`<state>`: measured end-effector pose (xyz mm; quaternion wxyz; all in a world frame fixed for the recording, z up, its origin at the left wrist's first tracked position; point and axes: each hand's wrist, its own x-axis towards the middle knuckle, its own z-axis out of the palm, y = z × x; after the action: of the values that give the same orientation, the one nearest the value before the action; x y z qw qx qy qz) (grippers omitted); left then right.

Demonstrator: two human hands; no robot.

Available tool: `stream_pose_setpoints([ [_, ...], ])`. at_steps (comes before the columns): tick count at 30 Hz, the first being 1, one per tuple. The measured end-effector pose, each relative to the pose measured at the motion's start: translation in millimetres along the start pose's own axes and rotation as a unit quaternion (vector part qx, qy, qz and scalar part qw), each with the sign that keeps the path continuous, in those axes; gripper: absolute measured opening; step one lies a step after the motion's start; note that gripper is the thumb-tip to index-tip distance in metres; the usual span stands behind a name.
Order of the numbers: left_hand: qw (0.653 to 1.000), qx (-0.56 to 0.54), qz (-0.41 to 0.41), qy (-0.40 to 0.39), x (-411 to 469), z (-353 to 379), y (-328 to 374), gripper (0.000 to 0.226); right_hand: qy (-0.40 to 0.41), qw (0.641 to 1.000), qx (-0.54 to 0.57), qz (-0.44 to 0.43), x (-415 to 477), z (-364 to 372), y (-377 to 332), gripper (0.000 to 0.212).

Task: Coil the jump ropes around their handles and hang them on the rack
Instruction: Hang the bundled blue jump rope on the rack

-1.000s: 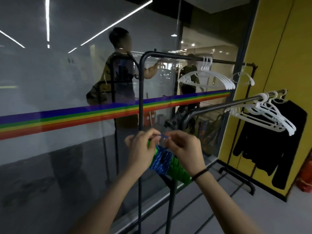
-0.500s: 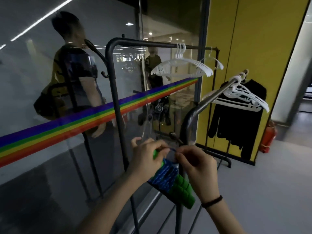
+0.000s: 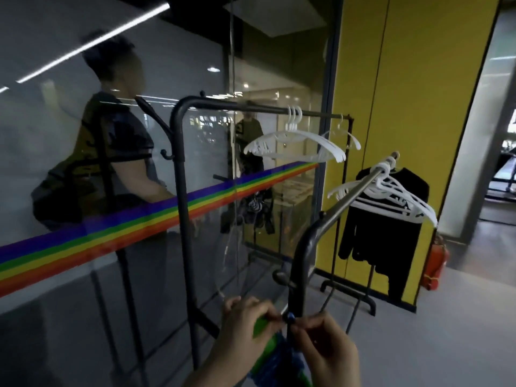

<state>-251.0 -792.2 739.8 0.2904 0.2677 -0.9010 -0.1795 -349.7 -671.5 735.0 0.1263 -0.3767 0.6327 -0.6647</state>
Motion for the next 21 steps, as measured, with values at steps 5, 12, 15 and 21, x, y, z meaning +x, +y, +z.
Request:
stream_pose_setpoints([
  [5,0.996,-0.041,-0.069,0.035,-12.9,-1.4,14.4,0.019,-0.057,0.998,-0.004,0.019,1.9,-5.6,-9.2,0.016],
  [12,0.962,-0.118,-0.151,0.197,-83.9,-9.1,64.6,0.013,-0.195,0.979,-0.05,-0.014,-35.7,-33.6,-4.0,0.025],
  [15,0.937,-0.114,-0.191,0.27,-132.9,-1.0,97.3,0.025,-0.32,0.944,-0.078,0.017,-71.7,-39.8,45.3,0.031],
  [21,0.894,-0.09,-0.275,0.343,-242.5,0.5,188.1,0.021,-0.436,0.898,-0.006,-0.049,-150.7,-76.5,4.9,0.027],
])
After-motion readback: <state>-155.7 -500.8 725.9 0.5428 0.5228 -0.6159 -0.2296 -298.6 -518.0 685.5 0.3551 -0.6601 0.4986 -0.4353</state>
